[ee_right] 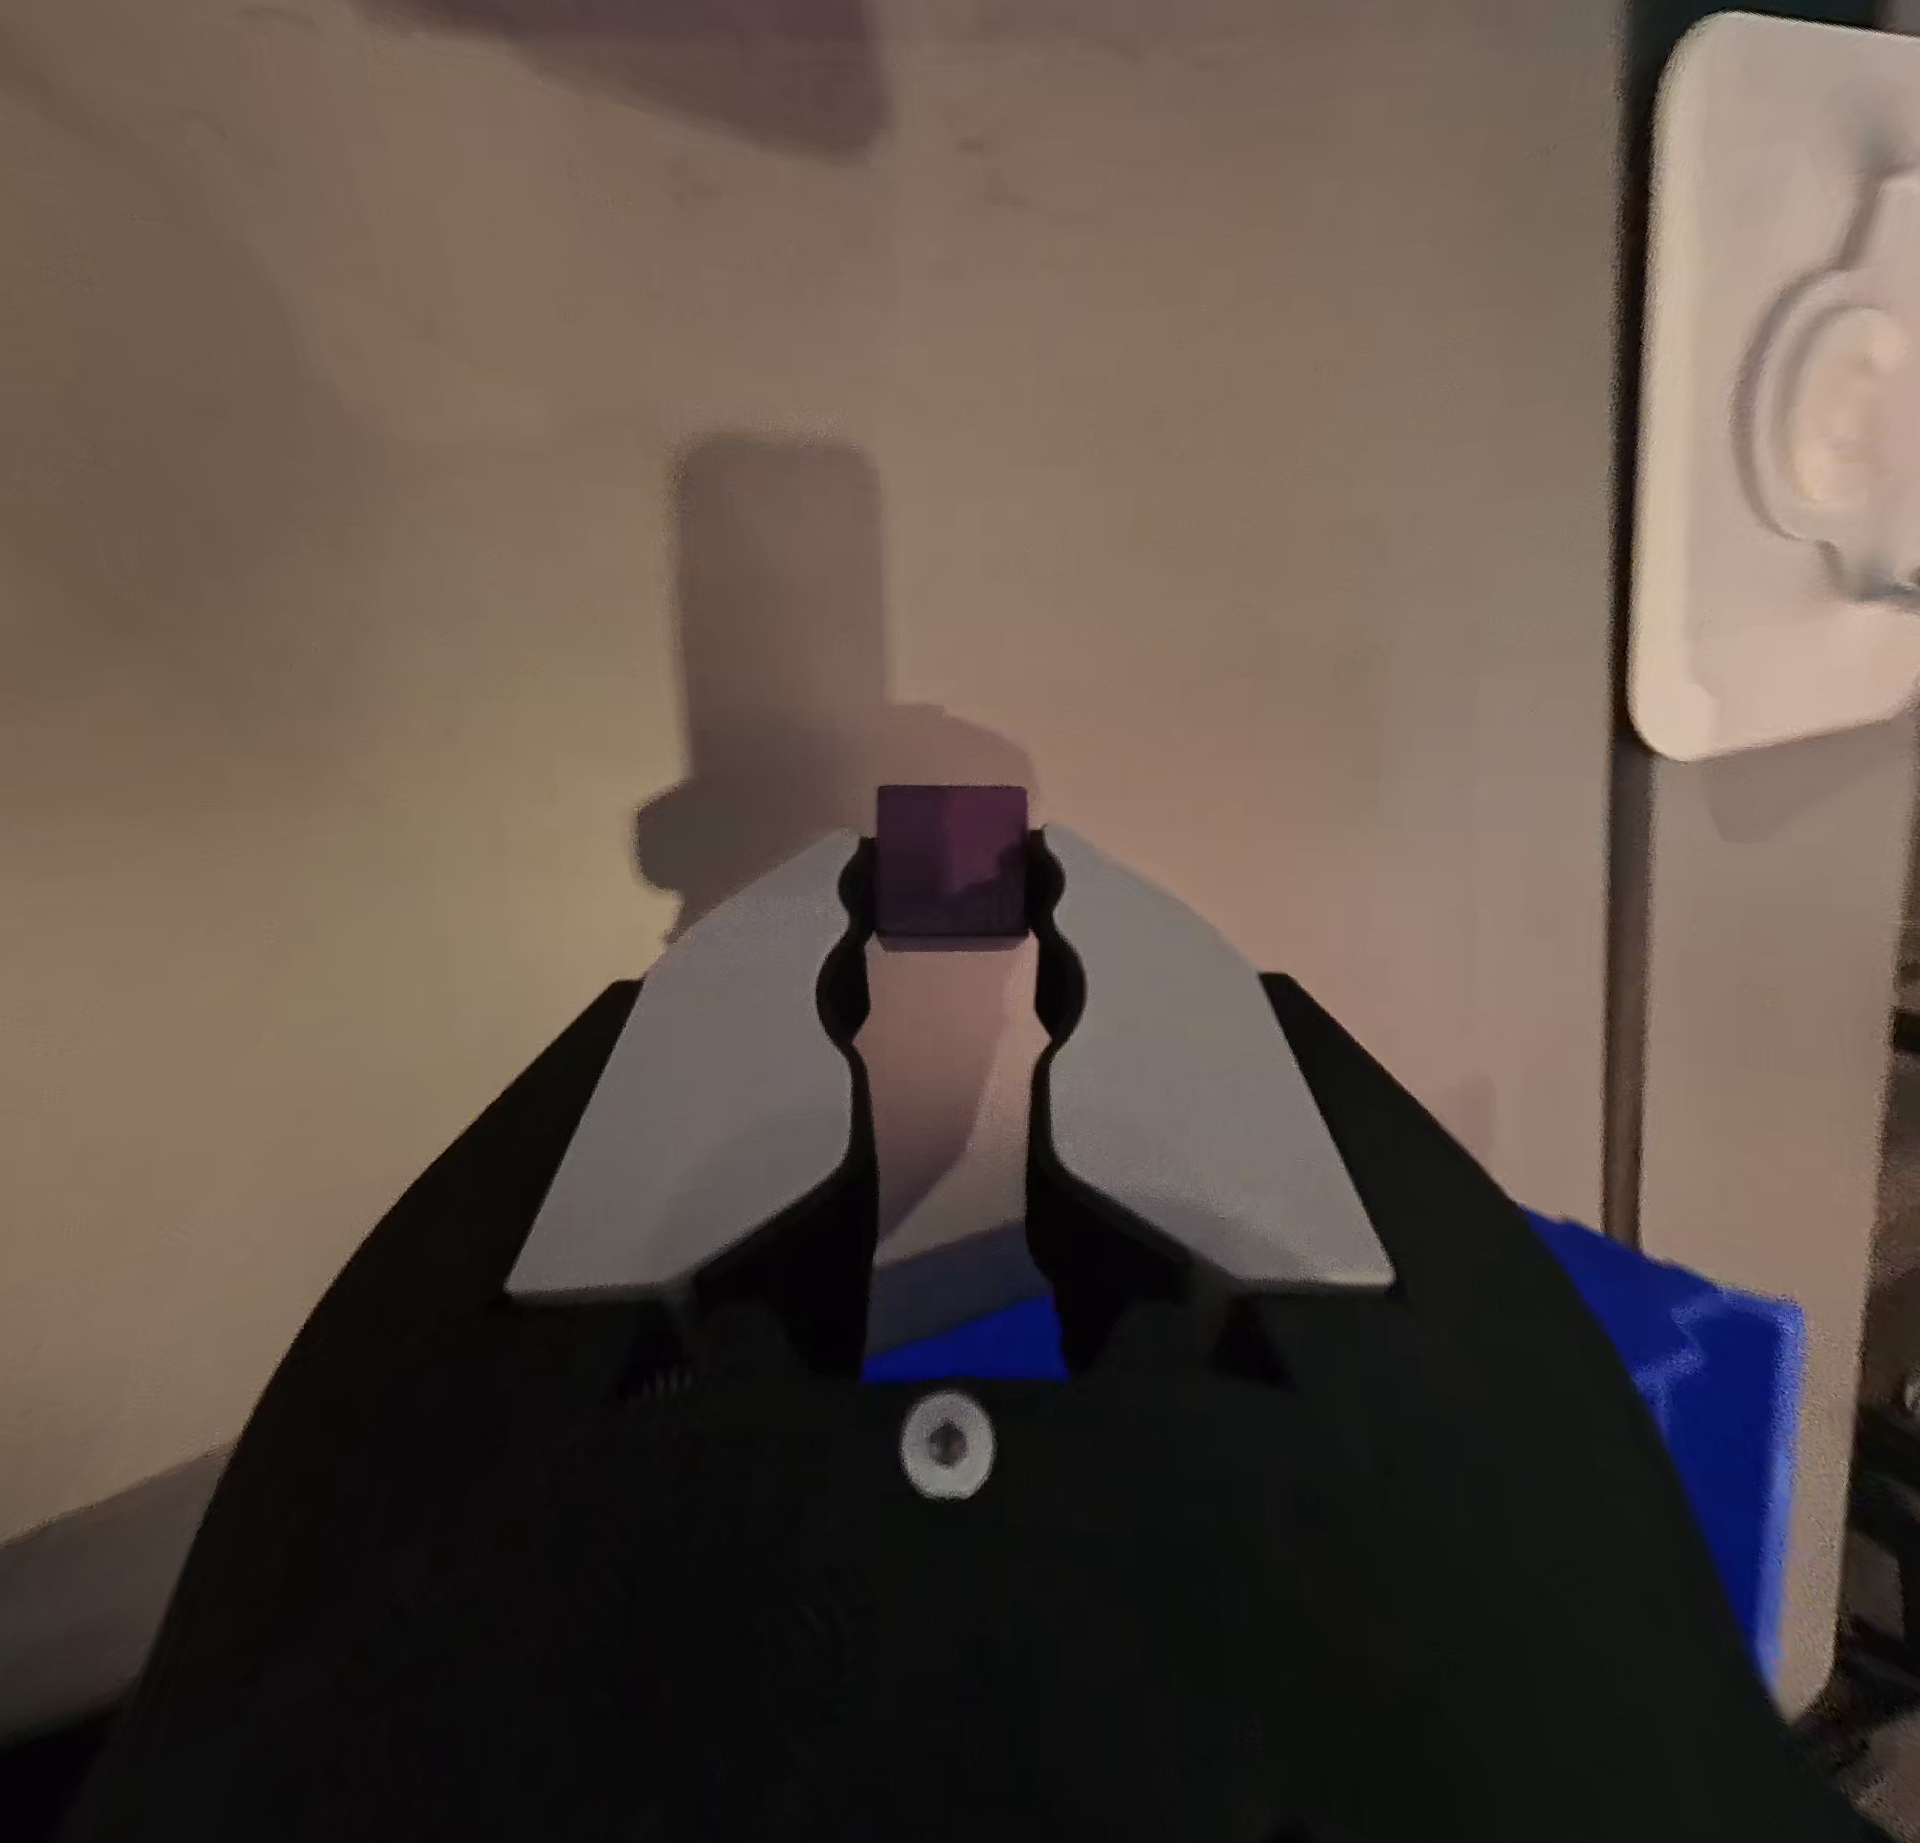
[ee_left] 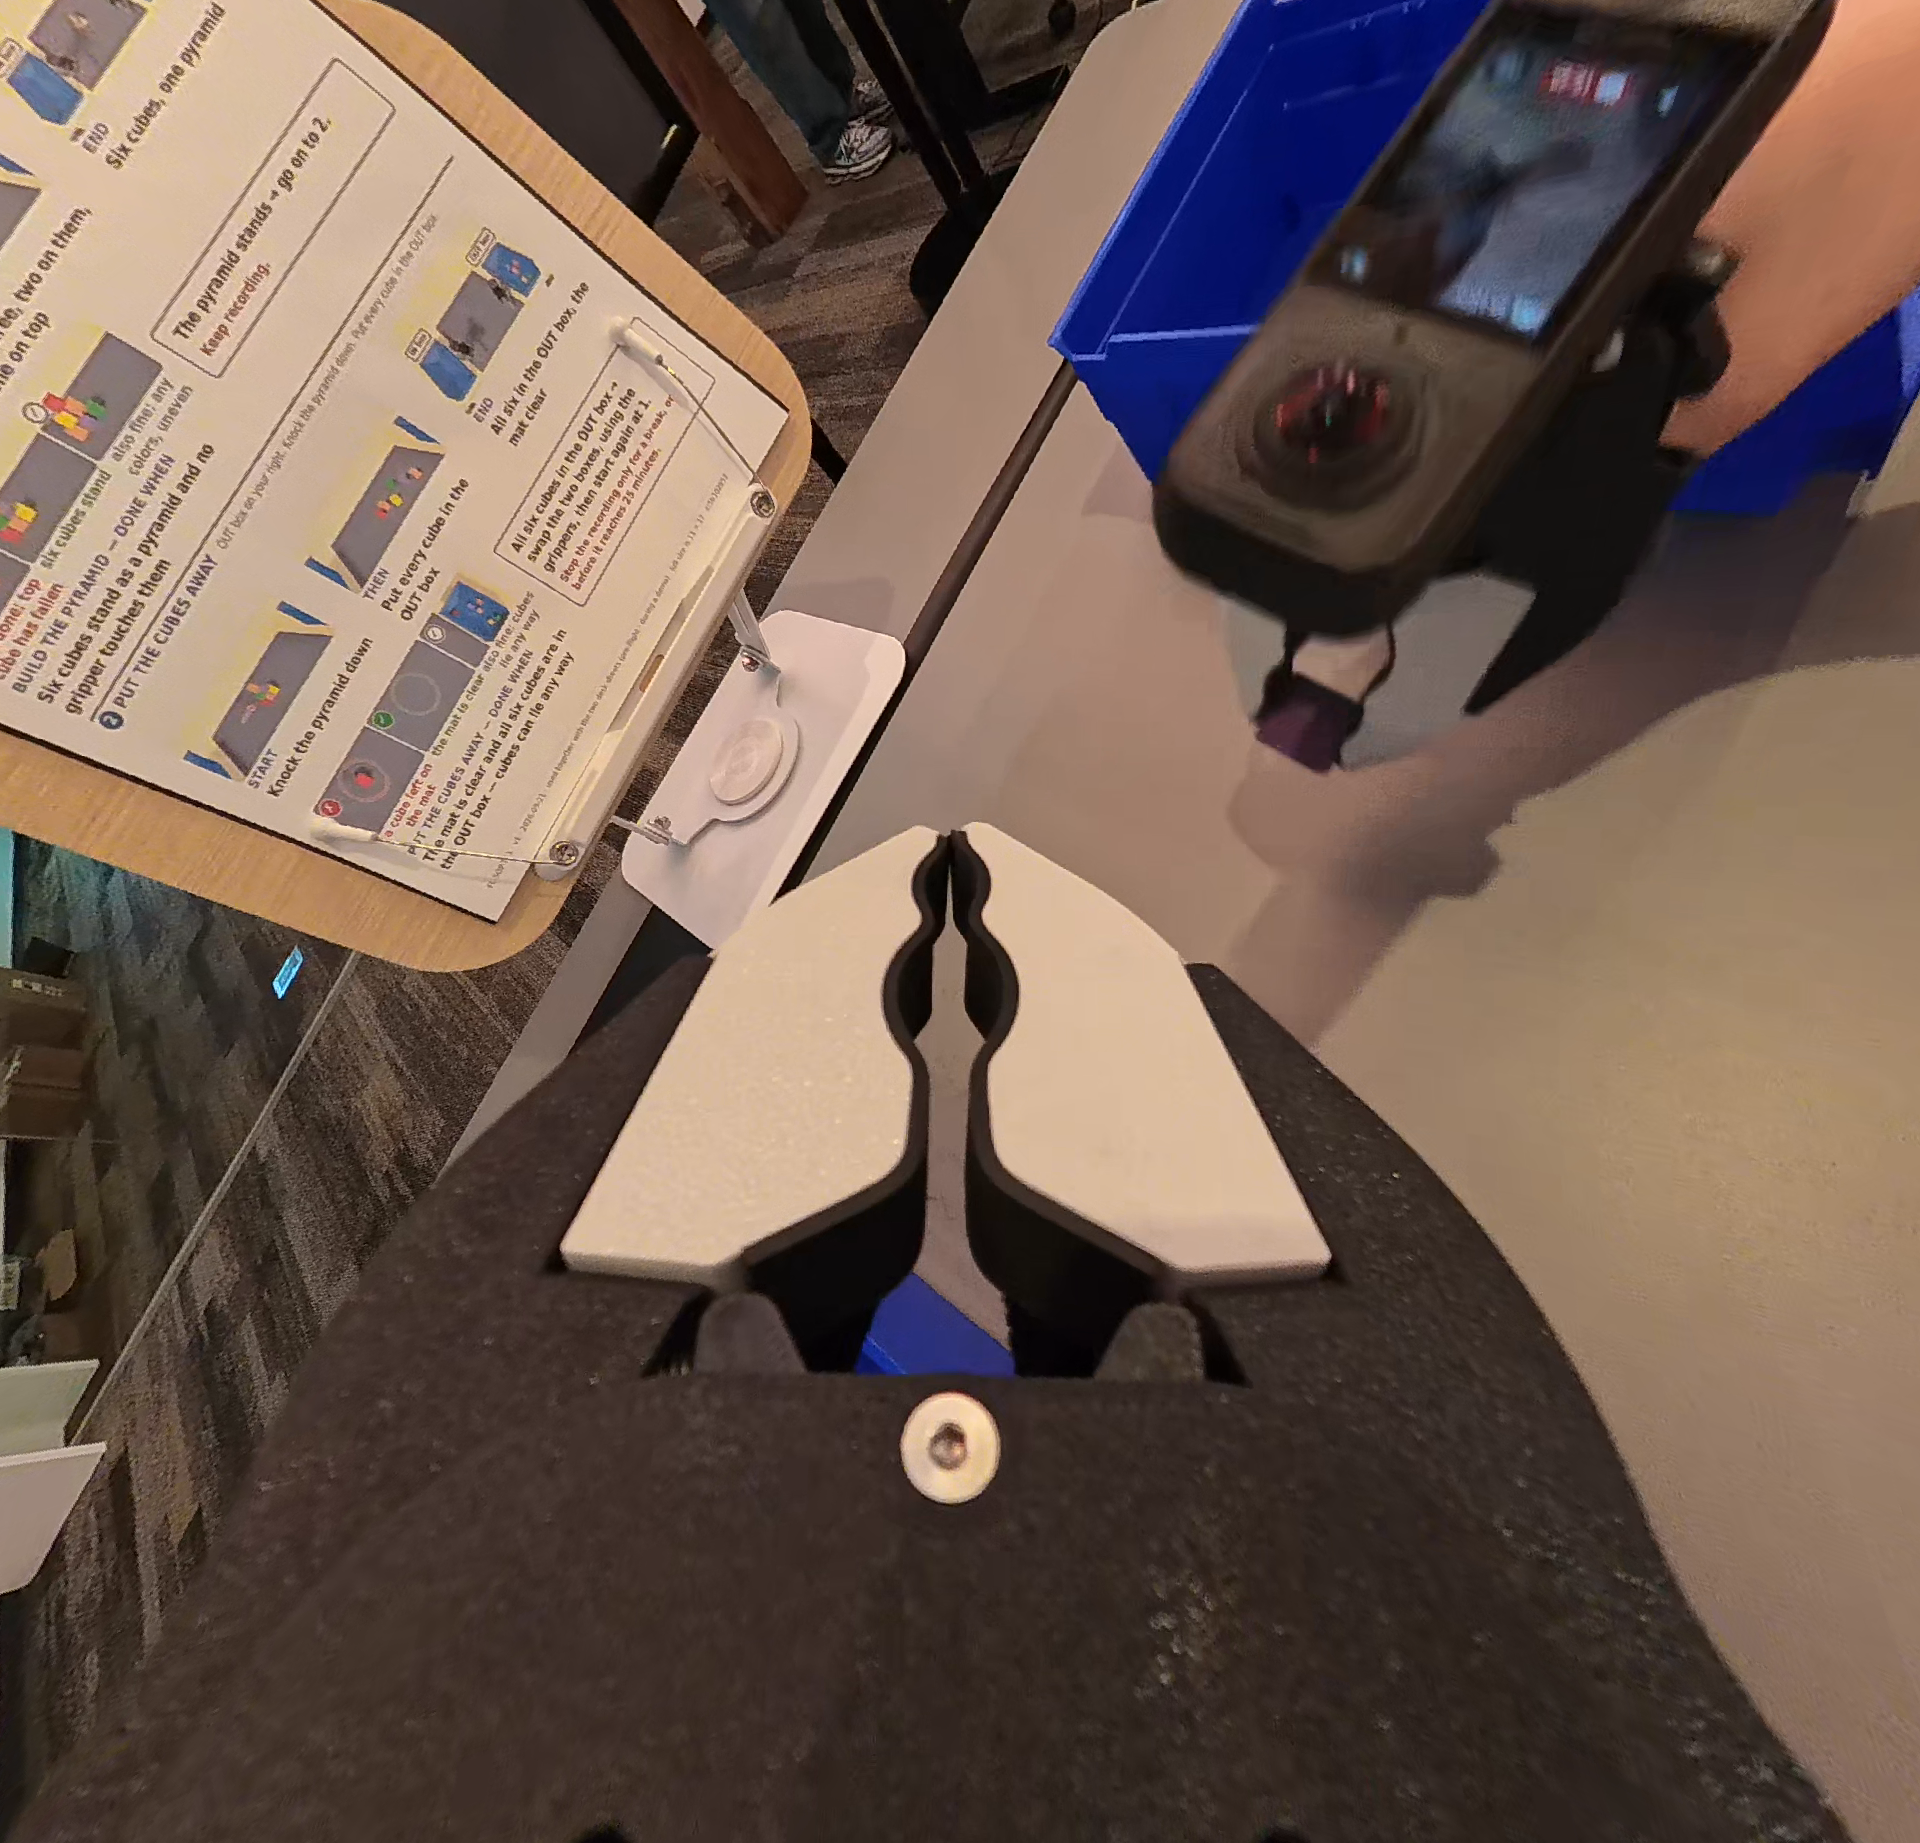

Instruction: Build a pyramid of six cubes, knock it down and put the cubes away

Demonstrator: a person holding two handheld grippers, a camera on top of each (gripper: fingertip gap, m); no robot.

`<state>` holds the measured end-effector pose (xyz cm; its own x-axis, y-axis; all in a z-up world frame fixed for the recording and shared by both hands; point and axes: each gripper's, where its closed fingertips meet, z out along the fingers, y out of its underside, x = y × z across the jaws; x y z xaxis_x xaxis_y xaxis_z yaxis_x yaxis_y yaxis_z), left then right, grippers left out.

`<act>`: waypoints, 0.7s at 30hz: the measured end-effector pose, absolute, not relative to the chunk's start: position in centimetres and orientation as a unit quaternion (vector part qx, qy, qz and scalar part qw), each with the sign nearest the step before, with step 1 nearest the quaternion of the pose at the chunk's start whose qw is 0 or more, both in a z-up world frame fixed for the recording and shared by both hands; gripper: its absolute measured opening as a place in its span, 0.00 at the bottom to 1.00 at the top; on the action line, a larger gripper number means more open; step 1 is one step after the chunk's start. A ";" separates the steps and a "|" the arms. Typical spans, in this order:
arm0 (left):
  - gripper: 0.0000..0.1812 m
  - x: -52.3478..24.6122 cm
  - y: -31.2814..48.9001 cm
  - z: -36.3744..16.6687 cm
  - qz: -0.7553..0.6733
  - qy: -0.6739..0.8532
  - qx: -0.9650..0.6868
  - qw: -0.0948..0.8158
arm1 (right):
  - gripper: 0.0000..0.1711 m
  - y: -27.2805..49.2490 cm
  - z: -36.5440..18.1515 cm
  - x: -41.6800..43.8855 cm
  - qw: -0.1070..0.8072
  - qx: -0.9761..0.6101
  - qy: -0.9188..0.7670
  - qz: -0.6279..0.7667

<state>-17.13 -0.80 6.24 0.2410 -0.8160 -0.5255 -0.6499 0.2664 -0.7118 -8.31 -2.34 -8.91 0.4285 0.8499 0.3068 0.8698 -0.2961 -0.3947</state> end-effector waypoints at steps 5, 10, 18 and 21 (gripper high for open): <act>0.00 -17.0 -0.9 6.1 -0.079 0.613 -0.600 0.508 | 0.17 -1.5 -5.6 -3.4 0.299 -0.836 -0.458 -0.052; 0.00 -16.8 -0.9 5.8 -0.078 0.616 -0.600 0.505 | 0.17 -1.8 -3.8 3.0 0.313 -0.869 -0.377 -0.072; 0.00 -16.3 -1.0 5.1 -0.072 0.623 -0.601 0.496 | 0.17 -4.3 -5.0 11.4 0.286 -0.915 -0.278 -0.062; 0.00 -16.1 -1.1 4.7 -0.068 0.627 -0.601 0.492 | 0.17 -5.9 -6.9 13.2 0.243 -0.931 -0.268 -0.046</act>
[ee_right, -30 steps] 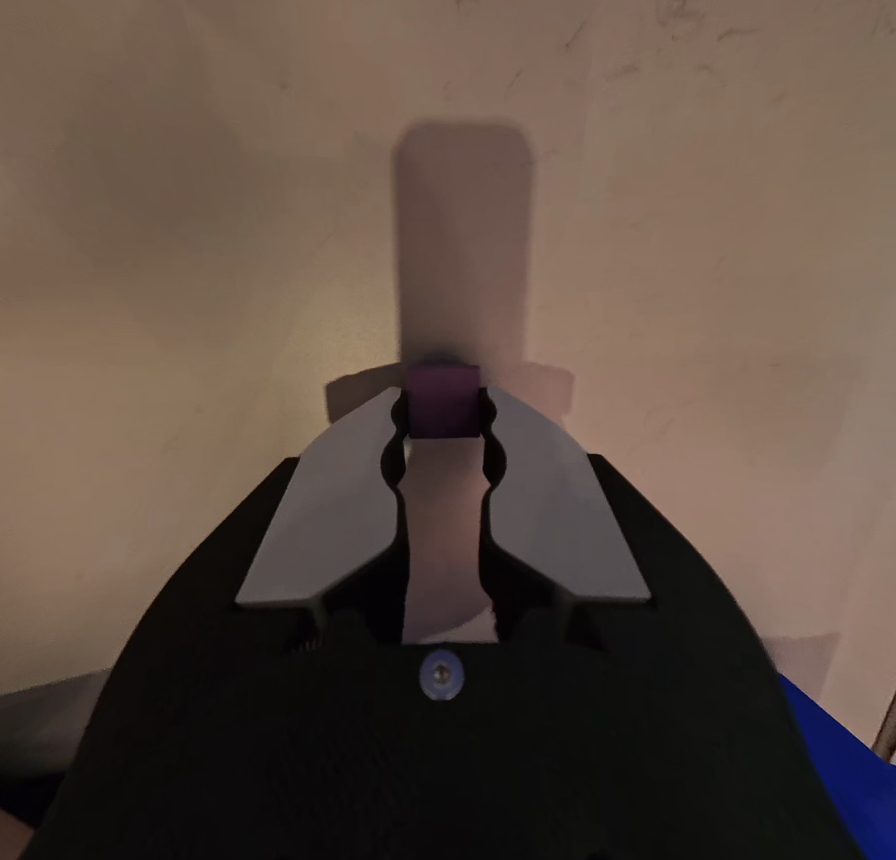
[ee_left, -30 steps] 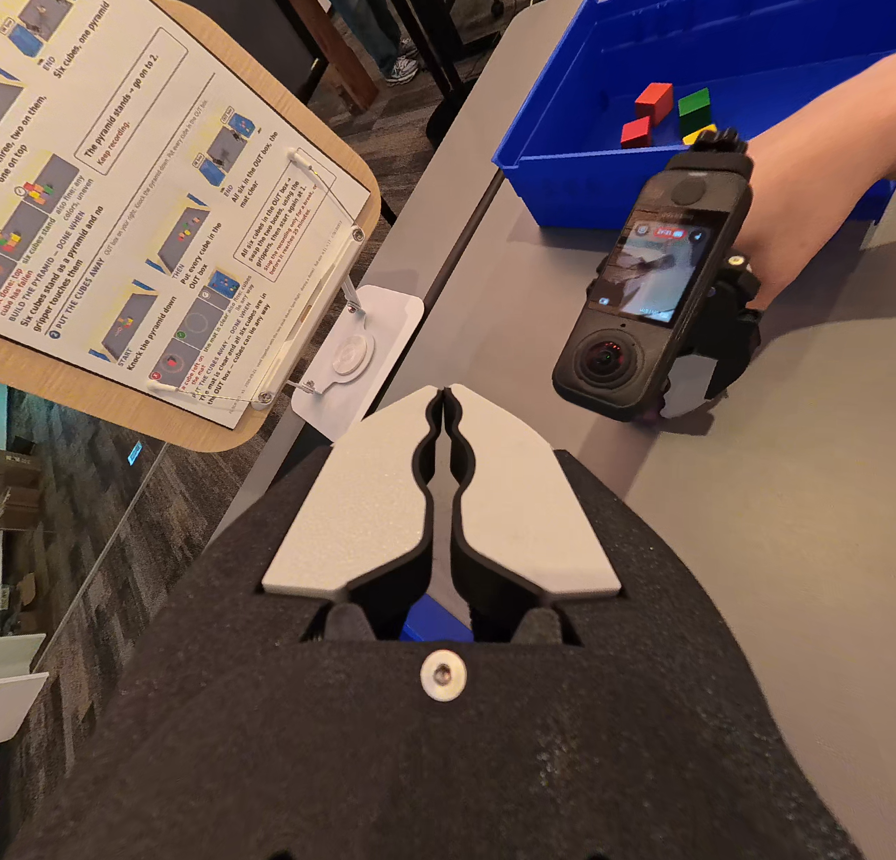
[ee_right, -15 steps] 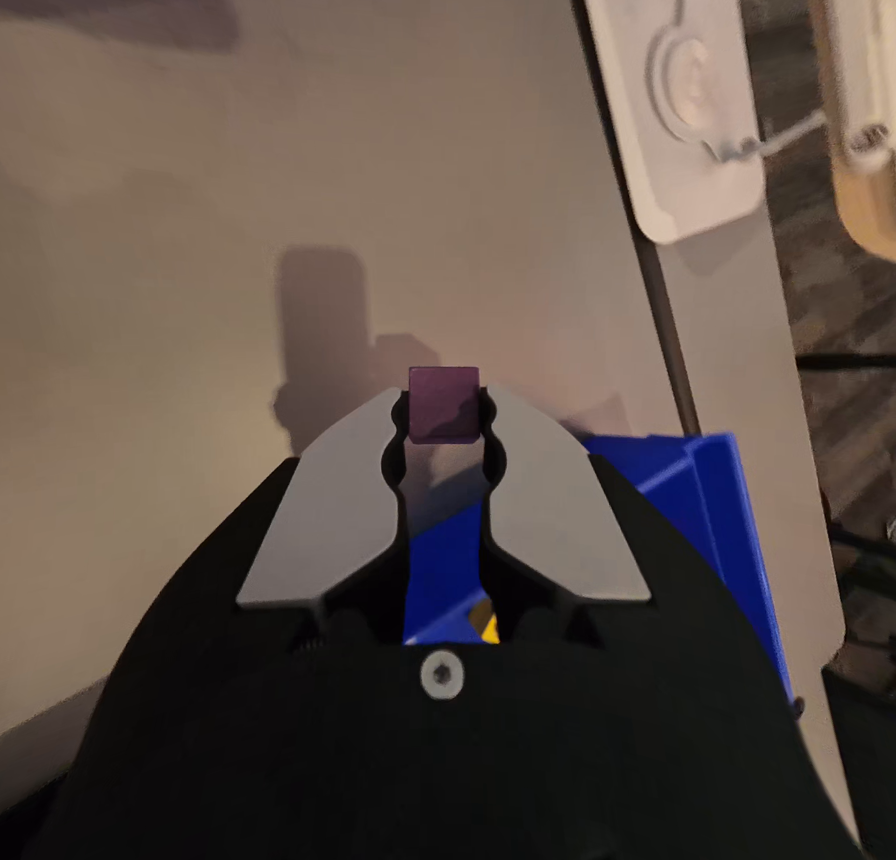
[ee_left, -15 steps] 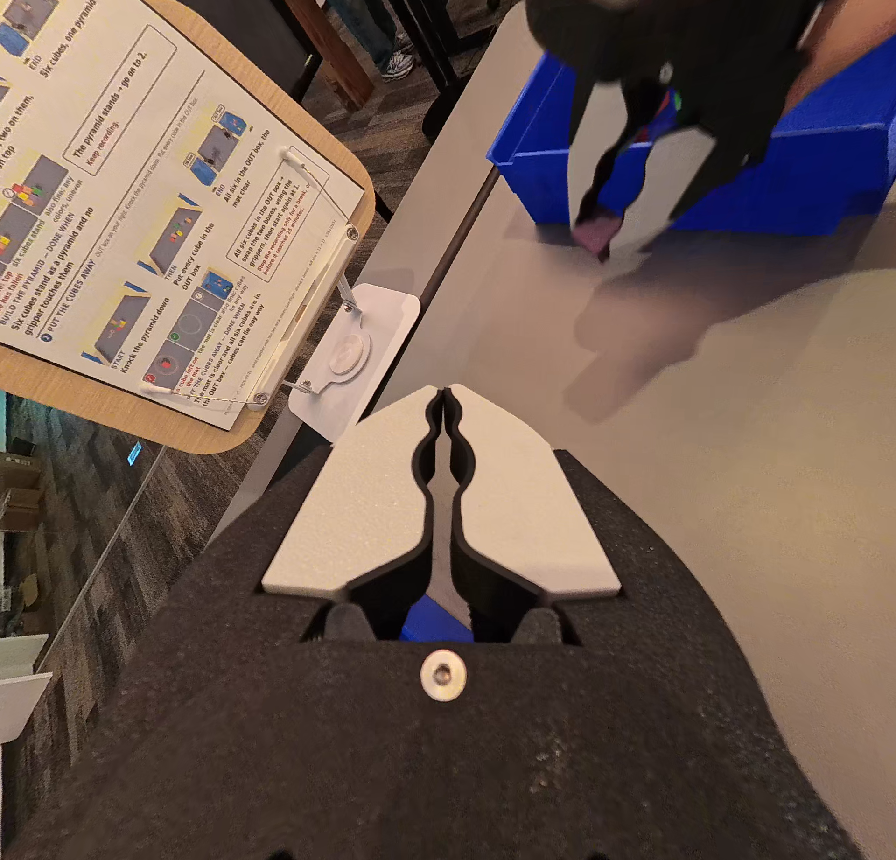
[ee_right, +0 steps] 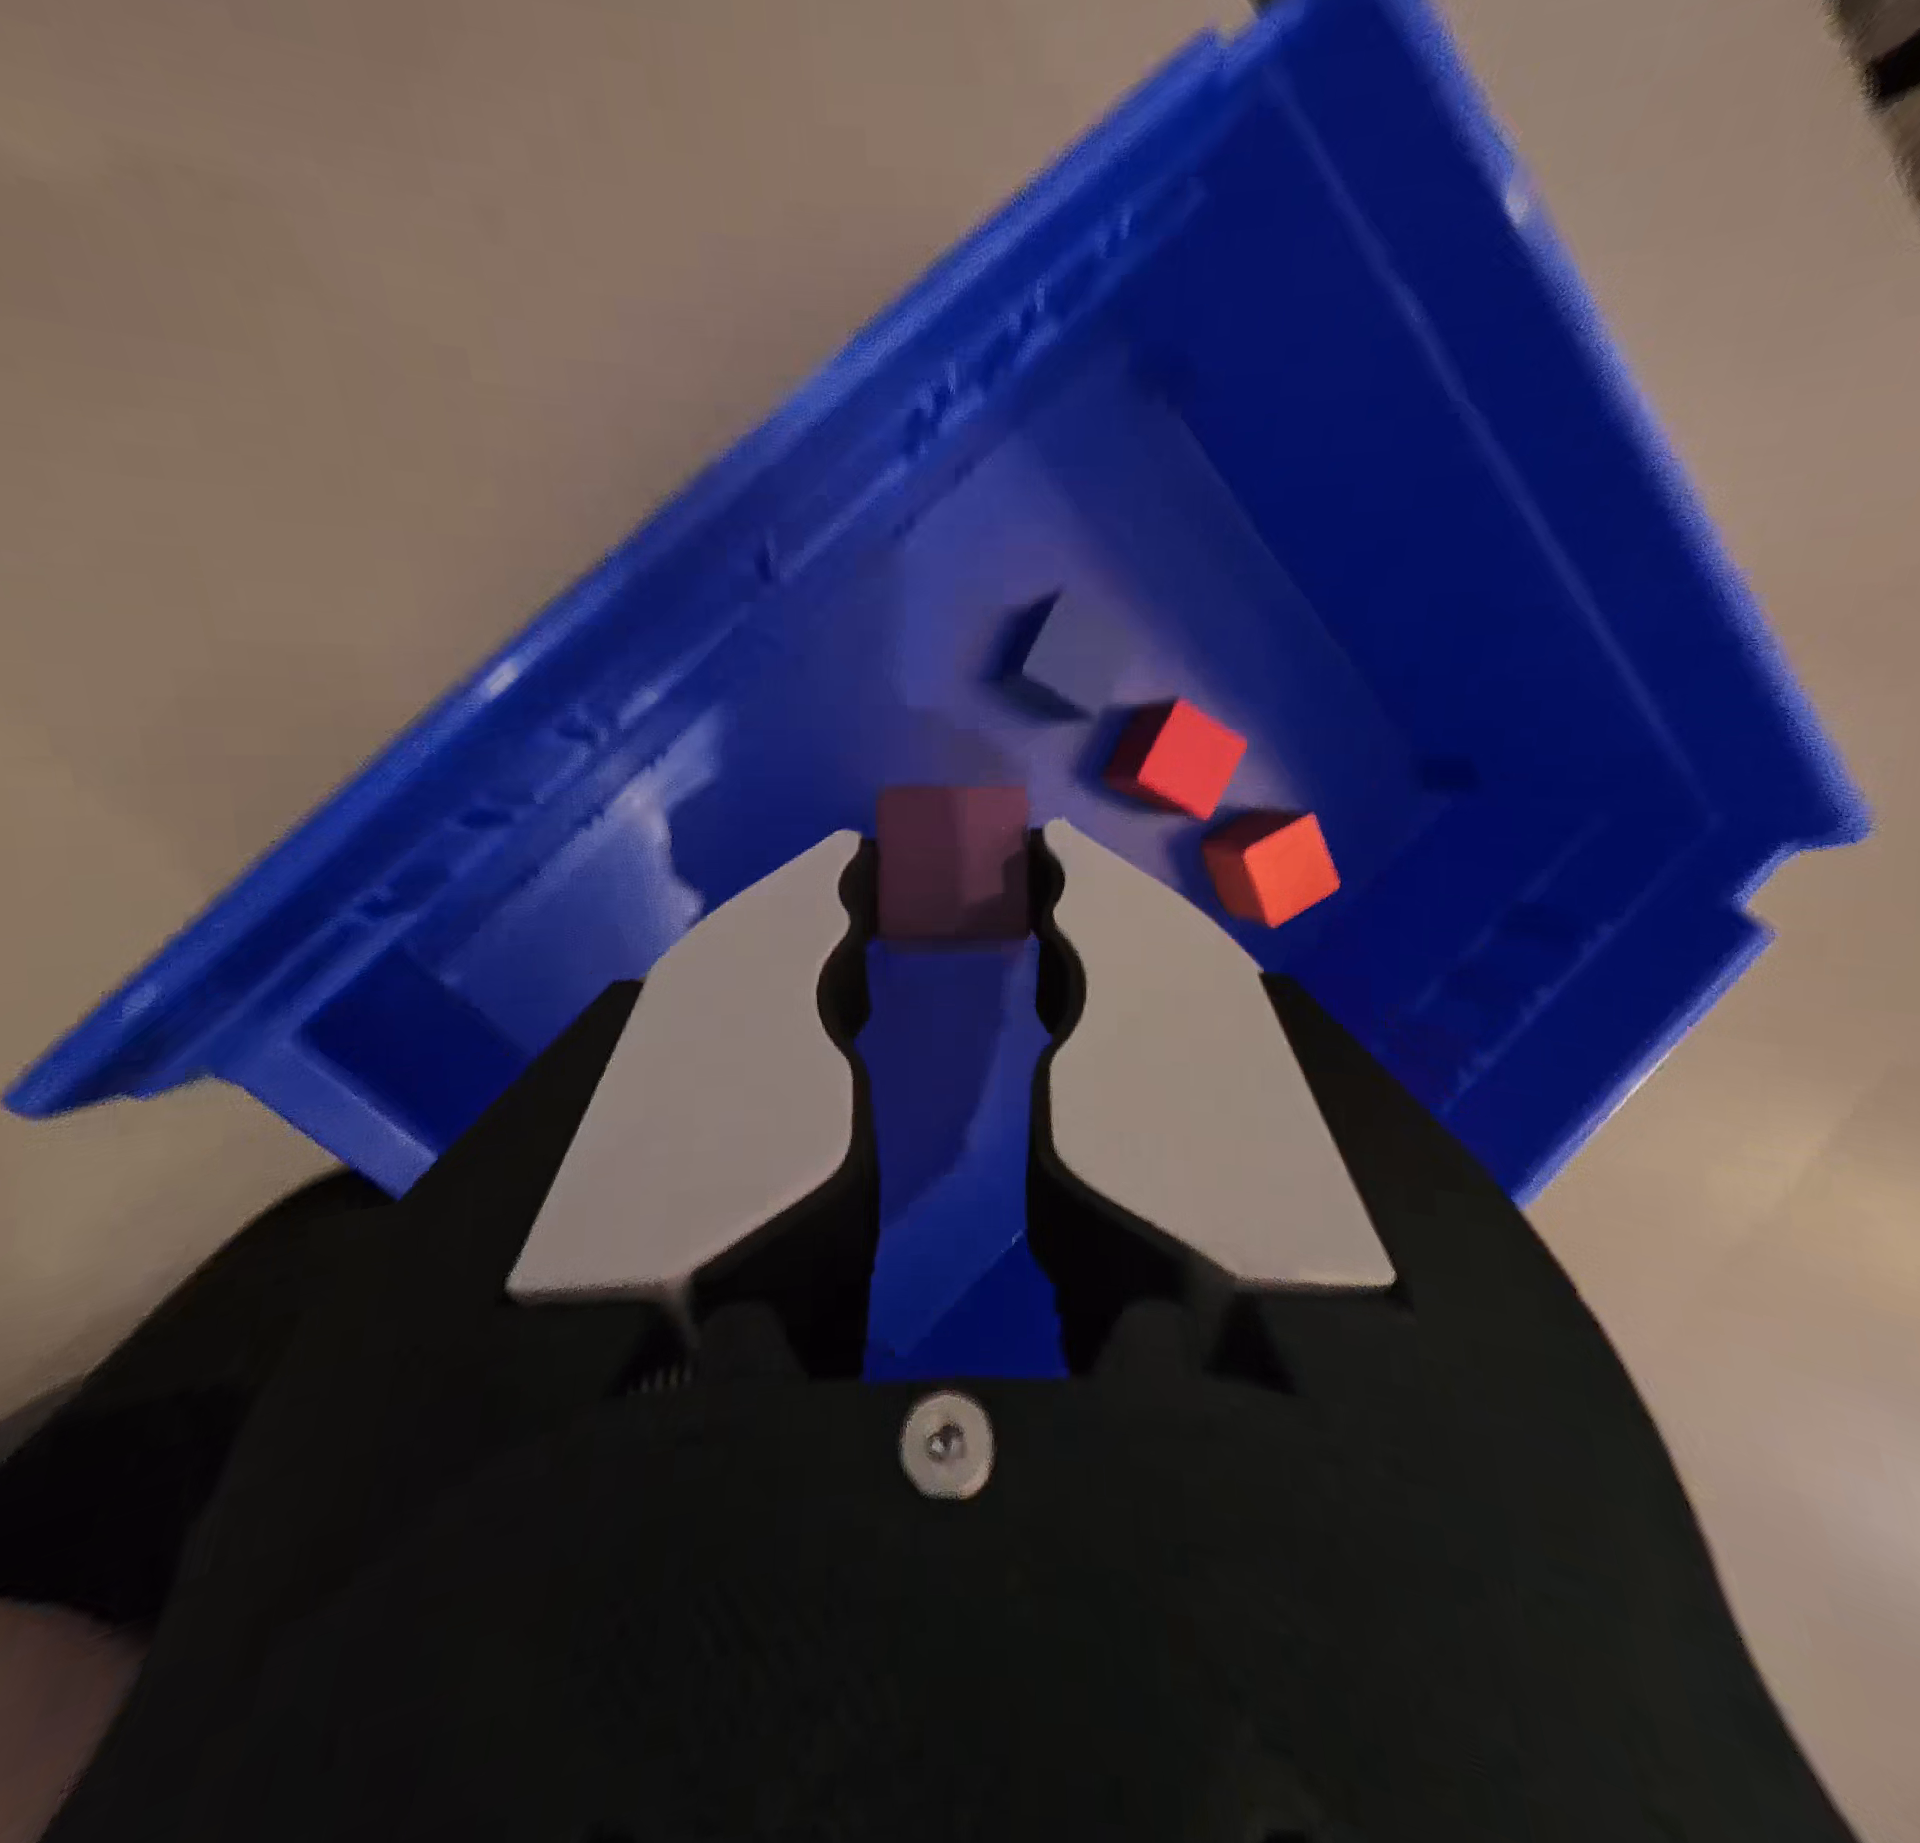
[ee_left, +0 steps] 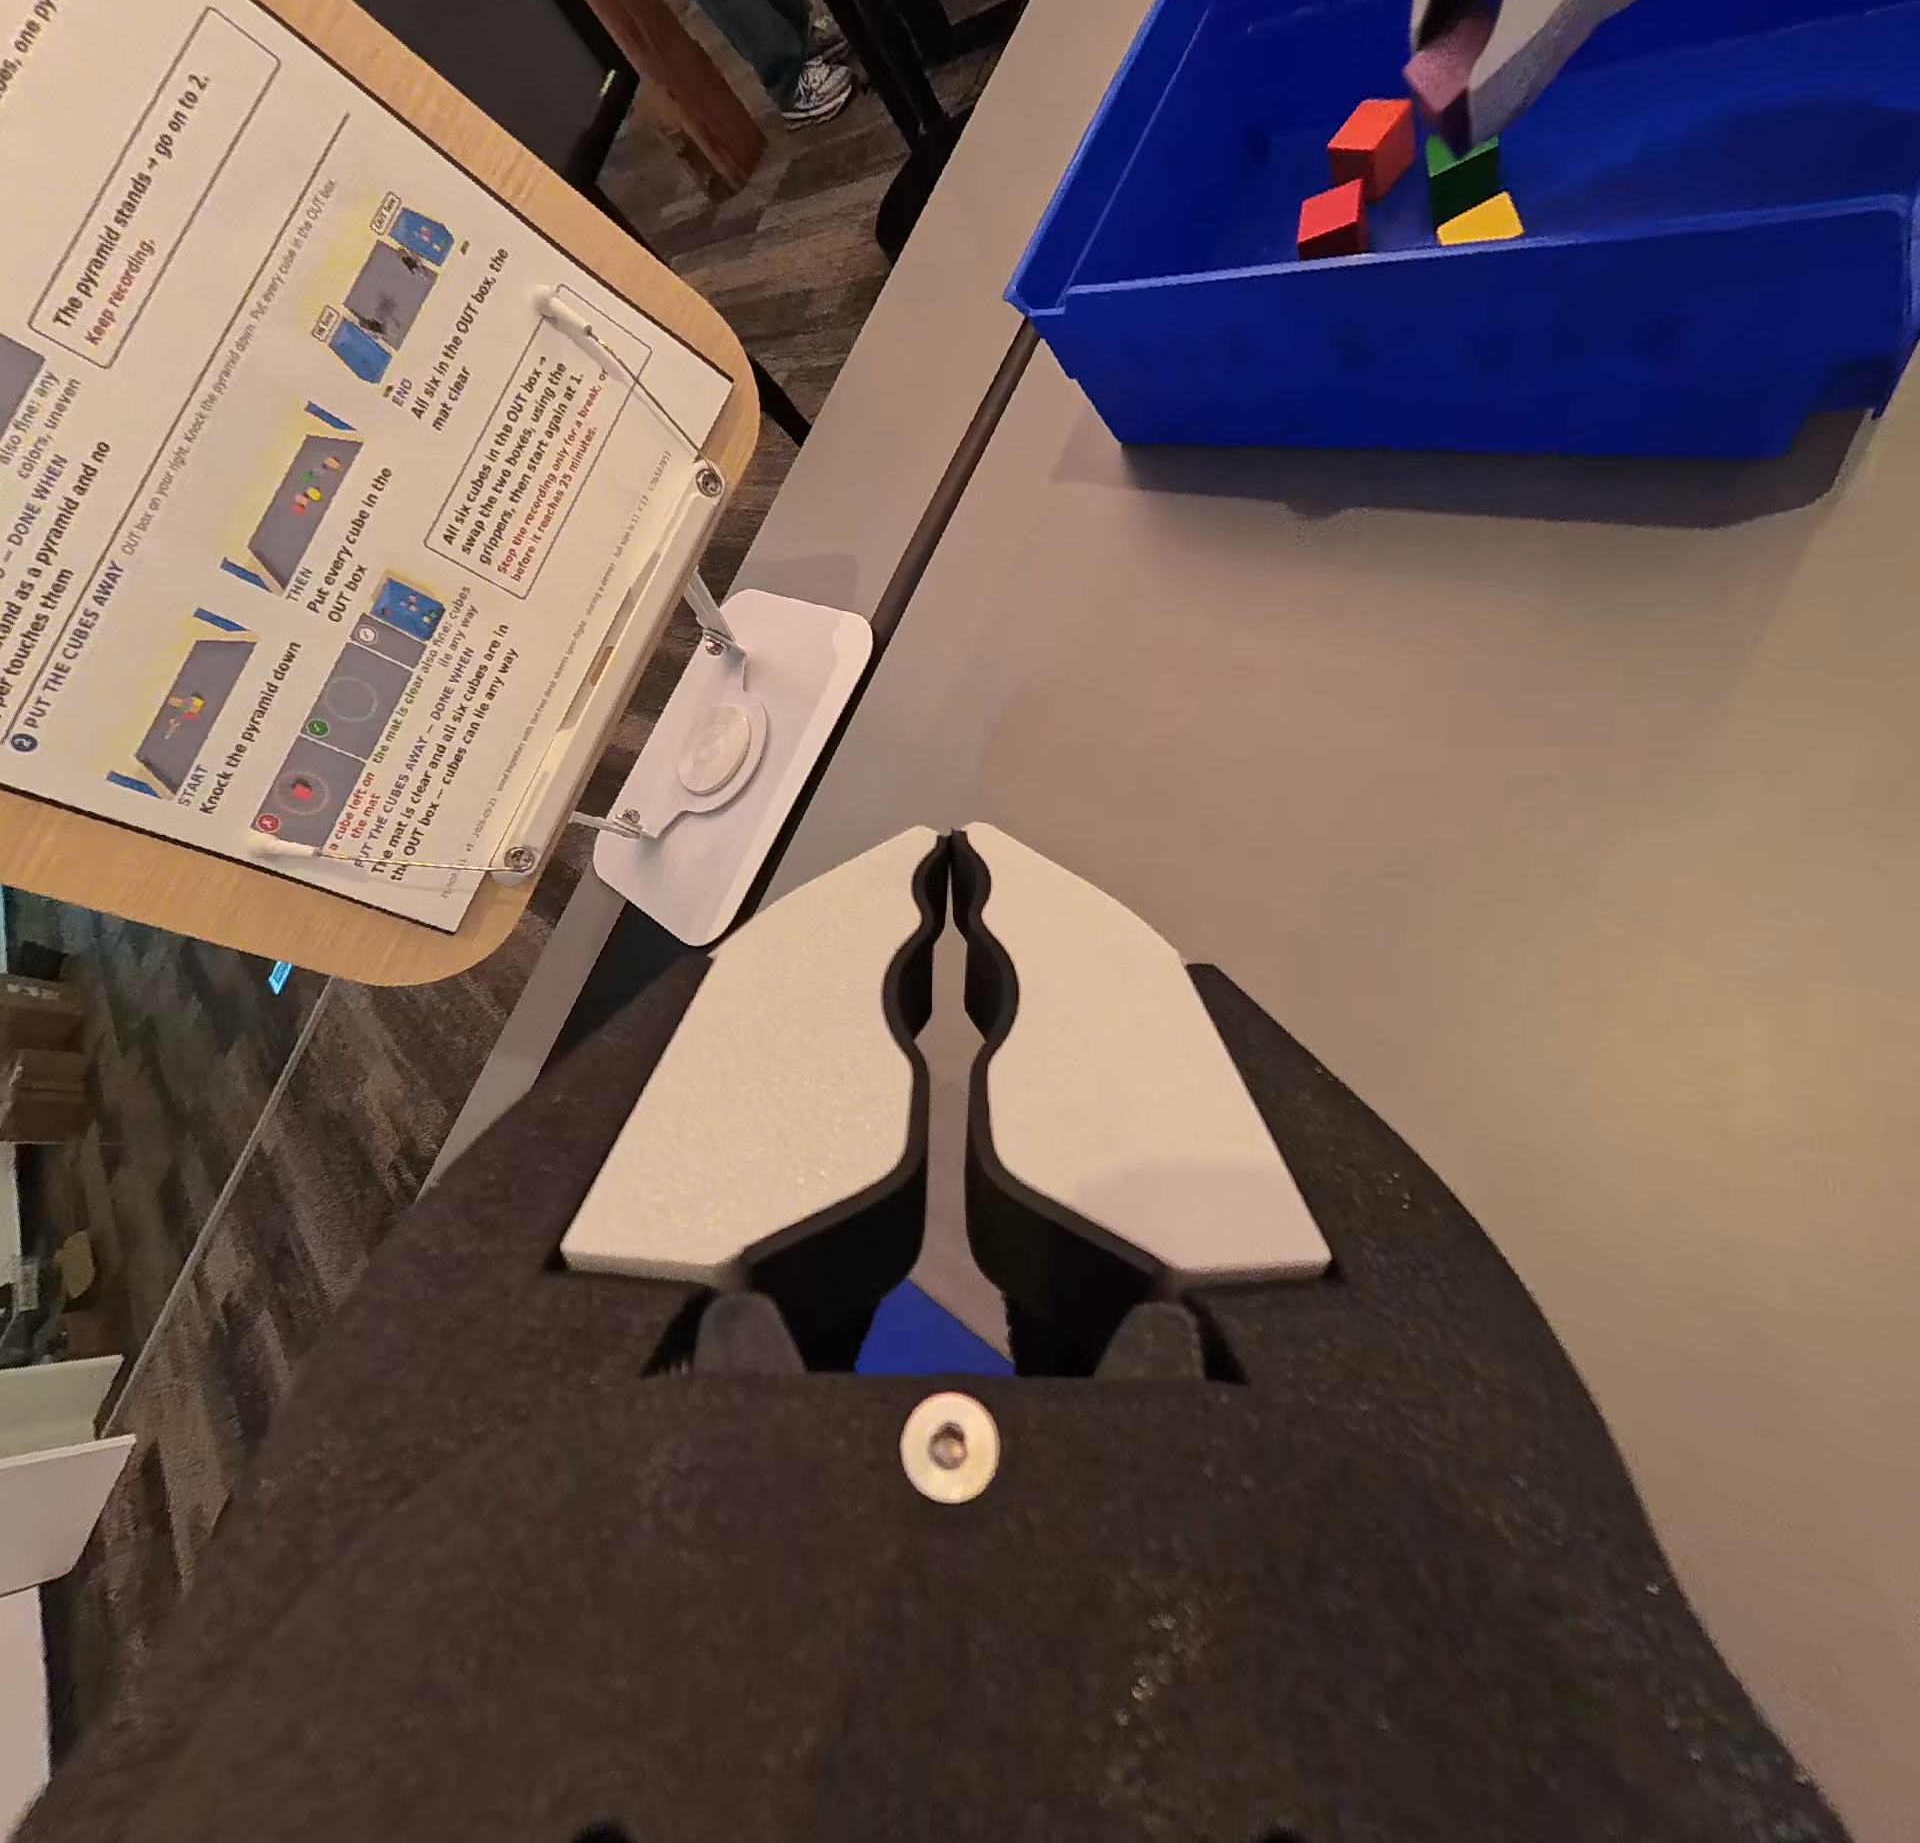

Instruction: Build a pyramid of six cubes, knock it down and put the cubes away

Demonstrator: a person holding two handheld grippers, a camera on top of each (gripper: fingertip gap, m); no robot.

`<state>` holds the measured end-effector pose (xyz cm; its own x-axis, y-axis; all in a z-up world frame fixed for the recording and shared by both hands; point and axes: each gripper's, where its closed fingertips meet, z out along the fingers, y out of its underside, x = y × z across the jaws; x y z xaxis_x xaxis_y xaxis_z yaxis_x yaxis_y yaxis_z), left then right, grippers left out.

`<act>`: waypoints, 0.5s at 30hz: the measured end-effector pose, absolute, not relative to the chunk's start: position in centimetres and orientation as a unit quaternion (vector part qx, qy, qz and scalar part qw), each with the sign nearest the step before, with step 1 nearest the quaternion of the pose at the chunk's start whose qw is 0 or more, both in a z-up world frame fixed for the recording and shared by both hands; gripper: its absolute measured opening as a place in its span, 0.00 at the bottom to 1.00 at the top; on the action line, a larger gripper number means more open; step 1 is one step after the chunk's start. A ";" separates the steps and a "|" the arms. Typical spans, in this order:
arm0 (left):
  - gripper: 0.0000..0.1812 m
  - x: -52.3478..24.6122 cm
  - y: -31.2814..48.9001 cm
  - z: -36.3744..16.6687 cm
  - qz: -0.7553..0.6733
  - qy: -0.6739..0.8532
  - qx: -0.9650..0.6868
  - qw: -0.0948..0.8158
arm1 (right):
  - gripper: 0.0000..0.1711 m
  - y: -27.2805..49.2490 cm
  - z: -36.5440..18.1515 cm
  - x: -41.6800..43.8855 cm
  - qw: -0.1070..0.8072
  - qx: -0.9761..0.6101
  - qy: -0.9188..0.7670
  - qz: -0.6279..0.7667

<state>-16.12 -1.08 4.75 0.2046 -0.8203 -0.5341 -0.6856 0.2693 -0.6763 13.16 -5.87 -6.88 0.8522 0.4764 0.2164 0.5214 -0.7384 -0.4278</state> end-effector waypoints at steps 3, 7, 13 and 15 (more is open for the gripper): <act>0.00 -16.0 -1.1 4.5 -0.067 0.629 -0.600 0.489 | 0.18 -7.9 -9.0 14.9 0.186 -0.949 -0.251 -0.036; 0.00 -15.9 -1.1 4.4 -0.066 0.630 -0.601 0.487 | 0.18 -9.9 -11.2 17.4 0.120 -0.969 -0.212 -0.041; 0.00 -15.8 -1.1 4.2 -0.063 0.633 -0.601 0.484 | 0.18 -11.0 -13.7 18.3 0.073 -0.977 -0.200 -0.022; 0.00 -15.8 -1.2 4.2 -0.063 0.633 -0.601 0.484 | 0.18 -11.3 -14.3 18.5 0.061 -0.978 -0.200 -0.020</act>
<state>-15.82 -1.15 4.18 0.1909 -0.8217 -0.5369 -0.6996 0.2698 -0.6617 18.53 -11.30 -14.29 0.9191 0.3889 0.0637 0.3939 -0.9124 -0.1115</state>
